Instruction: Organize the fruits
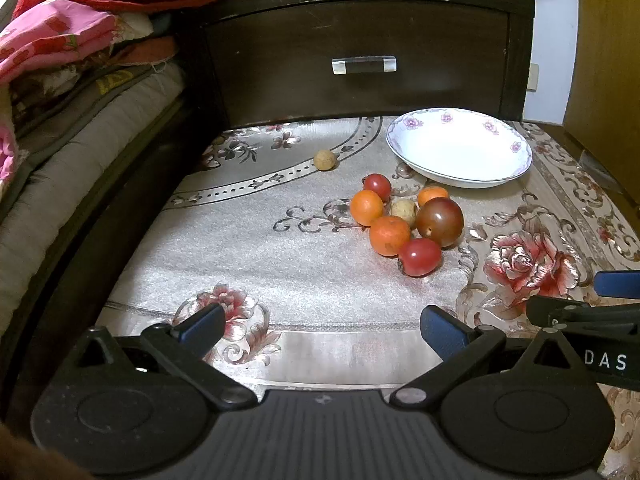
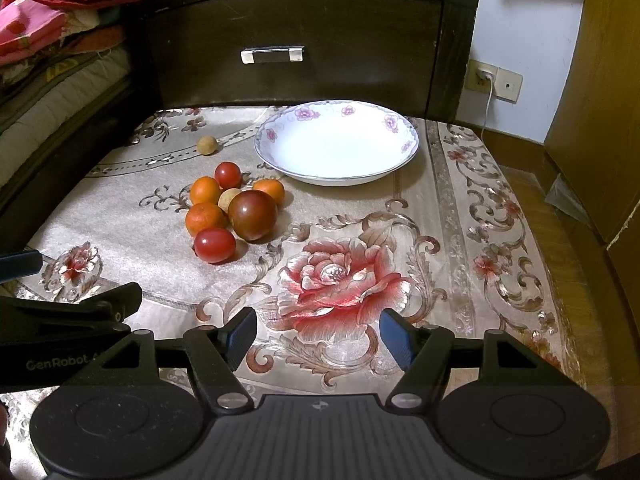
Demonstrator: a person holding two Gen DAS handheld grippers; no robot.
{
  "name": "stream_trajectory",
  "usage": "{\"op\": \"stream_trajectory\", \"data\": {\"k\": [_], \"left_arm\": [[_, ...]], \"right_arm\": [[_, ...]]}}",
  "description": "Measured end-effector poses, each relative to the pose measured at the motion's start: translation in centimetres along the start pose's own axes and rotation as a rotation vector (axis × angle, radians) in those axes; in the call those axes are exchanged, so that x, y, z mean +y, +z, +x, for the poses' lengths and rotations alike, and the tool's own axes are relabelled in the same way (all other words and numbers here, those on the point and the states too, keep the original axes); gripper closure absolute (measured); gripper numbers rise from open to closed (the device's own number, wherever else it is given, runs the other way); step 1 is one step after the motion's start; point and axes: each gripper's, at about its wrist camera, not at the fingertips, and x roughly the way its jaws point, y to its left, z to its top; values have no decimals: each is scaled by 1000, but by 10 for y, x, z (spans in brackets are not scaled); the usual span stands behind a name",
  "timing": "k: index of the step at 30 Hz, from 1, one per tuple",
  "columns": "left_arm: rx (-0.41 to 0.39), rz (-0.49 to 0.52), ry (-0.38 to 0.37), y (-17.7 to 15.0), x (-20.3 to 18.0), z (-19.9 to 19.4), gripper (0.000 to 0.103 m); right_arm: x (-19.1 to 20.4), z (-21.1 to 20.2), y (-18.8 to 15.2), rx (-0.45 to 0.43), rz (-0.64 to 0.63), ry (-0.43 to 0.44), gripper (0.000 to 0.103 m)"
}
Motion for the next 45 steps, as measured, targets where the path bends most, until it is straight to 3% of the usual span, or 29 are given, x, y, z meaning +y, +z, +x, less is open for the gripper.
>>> {"op": "stream_trajectory", "data": {"k": [9,21,35,40,45], "left_arm": [[0,-5,-4,1,0,0,0],[-6,22,-15,6,-4,5,0],[3,39,-51,20,1,19,0],[18,40,-81,24,0,28,0],[38,43,-107,24,0,38,0]], "right_arm": [[-4,4,-2,21,53,39,40],[-5,10,8,12,25,34,40],[-1,34,30,22,-18,72,47],[0,53,41,50,-34,102,58],[7,71,54,57,-63,135,62]]}}
